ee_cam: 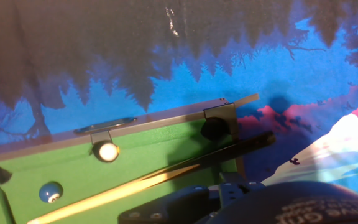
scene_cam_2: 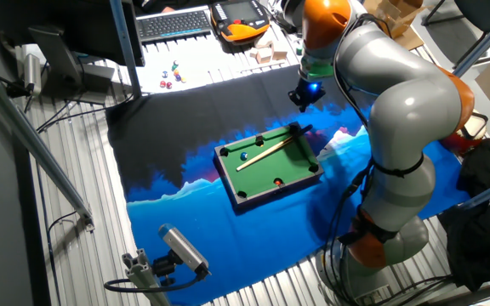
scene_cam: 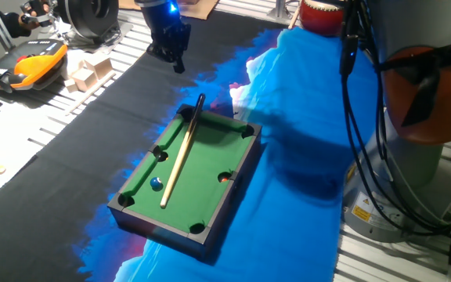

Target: Hit the pool ball

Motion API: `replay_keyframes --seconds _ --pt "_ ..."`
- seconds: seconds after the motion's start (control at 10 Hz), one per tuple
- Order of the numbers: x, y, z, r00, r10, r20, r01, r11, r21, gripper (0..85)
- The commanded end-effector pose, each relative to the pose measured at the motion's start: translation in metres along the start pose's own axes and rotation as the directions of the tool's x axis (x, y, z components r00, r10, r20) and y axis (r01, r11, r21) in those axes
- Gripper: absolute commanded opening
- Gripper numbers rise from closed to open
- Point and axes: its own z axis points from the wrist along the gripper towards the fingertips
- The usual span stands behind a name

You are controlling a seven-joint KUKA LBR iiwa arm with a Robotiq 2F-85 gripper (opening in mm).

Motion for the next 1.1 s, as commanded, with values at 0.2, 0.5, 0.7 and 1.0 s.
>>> replay_keyframes --seconds 0.2,0.5,0.7,1.0 --pt "0.0000 -0.0001 0.0000 0.999 0.032 0.003 -0.032 0.999 -0.004 0.0" --pt "-0.0001 -0.0002 0.0000 0.998 0.059 0.004 -0.059 0.998 -0.006 0.0" --pt "0.0000 -0.0002 0.0000 0.998 0.070 0.005 -0.070 0.998 -0.008 0.0" --pt "0.0001 -0.0001 0.0000 0.996 0.092 0.007 -0.092 0.996 -0.008 0.0"
